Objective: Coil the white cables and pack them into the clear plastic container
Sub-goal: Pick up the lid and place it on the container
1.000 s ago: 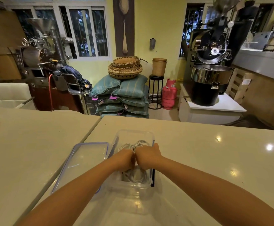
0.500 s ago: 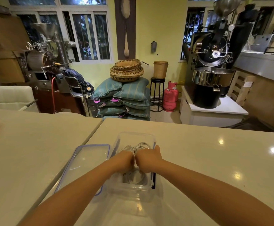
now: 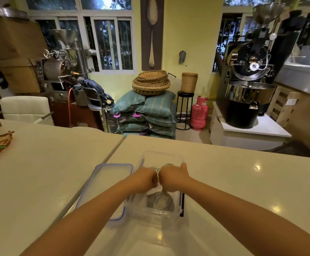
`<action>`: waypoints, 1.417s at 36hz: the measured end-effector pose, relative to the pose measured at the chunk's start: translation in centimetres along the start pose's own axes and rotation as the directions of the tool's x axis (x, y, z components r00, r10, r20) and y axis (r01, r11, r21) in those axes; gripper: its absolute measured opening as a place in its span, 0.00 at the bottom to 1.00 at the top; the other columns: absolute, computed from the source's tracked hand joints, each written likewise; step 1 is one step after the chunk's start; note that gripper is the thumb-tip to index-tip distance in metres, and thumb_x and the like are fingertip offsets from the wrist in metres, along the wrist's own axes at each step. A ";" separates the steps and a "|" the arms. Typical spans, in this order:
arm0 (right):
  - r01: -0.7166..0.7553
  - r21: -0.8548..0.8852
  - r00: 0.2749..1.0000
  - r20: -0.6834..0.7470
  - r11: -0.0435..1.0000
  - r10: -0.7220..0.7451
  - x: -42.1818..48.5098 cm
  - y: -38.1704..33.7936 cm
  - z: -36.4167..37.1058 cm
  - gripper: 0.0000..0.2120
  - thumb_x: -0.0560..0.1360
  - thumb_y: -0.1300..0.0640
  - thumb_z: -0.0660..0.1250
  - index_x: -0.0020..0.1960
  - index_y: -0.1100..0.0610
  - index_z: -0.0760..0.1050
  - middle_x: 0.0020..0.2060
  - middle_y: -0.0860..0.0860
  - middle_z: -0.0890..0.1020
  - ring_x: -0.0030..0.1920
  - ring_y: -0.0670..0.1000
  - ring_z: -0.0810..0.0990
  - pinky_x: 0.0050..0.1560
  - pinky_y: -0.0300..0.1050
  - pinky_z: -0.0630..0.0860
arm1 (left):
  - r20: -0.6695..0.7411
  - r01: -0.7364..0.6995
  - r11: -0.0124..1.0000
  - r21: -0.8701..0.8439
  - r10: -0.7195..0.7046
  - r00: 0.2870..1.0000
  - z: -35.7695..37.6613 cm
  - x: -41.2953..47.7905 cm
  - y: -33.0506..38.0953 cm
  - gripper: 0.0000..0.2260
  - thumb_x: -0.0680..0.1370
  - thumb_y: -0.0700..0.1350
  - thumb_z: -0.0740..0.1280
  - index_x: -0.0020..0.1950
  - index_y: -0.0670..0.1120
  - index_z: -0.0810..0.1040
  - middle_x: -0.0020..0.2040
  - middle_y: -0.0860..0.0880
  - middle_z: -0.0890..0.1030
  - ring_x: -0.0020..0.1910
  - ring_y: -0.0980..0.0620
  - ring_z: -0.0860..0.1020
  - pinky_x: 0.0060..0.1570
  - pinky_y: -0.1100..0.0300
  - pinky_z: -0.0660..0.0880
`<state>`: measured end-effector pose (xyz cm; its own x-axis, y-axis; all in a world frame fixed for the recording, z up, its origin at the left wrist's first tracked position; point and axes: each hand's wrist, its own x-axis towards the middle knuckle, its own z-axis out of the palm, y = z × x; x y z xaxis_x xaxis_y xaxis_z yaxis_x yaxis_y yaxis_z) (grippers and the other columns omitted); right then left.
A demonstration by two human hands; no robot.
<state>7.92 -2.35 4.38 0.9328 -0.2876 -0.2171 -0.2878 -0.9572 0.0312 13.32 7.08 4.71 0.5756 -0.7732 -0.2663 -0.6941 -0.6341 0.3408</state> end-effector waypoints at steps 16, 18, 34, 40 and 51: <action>0.193 0.570 0.981 -0.096 0.799 -0.168 3.0 -8.7 -5.3 0.22 0.75 0.58 0.65 0.66 0.65 0.67 0.65 0.60 0.72 0.64 0.58 0.71 0.61 0.47 0.69 | -0.362 0.428 0.881 -0.201 -0.472 0.804 -2.8 -3.0 -14.0 0.13 0.79 0.45 0.56 0.57 0.41 0.74 0.59 0.39 0.78 0.55 0.41 0.76 0.53 0.55 0.72; 0.134 0.669 0.989 -0.041 0.731 -0.144 3.5 -10.1 -5.0 0.23 0.75 0.59 0.65 0.66 0.66 0.65 0.66 0.61 0.71 0.65 0.59 0.71 0.59 0.48 0.70 | -0.311 0.480 0.861 -0.168 -0.508 0.803 -1.8 -3.5 -15.2 0.14 0.79 0.46 0.56 0.59 0.40 0.72 0.61 0.39 0.76 0.58 0.42 0.75 0.54 0.55 0.71; -0.217 0.638 0.966 0.247 0.739 0.071 6.8 -13.1 -0.8 0.28 0.78 0.55 0.58 0.72 0.65 0.54 0.69 0.60 0.66 0.69 0.61 0.66 0.69 0.52 0.65 | -0.171 0.506 0.811 -0.292 -0.565 0.807 0.3 -3.3 -16.9 0.12 0.77 0.40 0.57 0.54 0.35 0.75 0.59 0.36 0.77 0.59 0.40 0.75 0.54 0.56 0.71; -0.252 0.811 0.967 0.229 0.528 0.109 6.5 -13.0 -1.3 0.25 0.75 0.59 0.63 0.68 0.65 0.61 0.63 0.60 0.72 0.62 0.58 0.73 0.60 0.48 0.73 | -0.241 0.492 0.751 -0.440 -0.626 0.742 -0.9 -3.9 -17.2 0.11 0.74 0.34 0.59 0.48 0.25 0.73 0.58 0.28 0.74 0.61 0.34 0.72 0.58 0.47 0.70; -0.116 0.937 0.991 0.089 0.328 0.098 5.0 -11.1 -5.4 0.26 0.74 0.63 0.61 0.71 0.63 0.58 0.68 0.59 0.67 0.66 0.58 0.68 0.53 0.45 0.68 | -0.417 0.347 0.769 -0.536 -0.599 0.683 -7.2 -4.2 -17.1 0.10 0.72 0.34 0.62 0.49 0.33 0.81 0.50 0.35 0.82 0.50 0.37 0.79 0.51 0.50 0.75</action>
<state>16.90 6.66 8.19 0.8772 -0.3759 -0.2986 -0.4061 -0.2494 -0.8791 25.91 21.28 6.45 0.9895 -0.1439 -0.0099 -0.1026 -0.7500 0.6534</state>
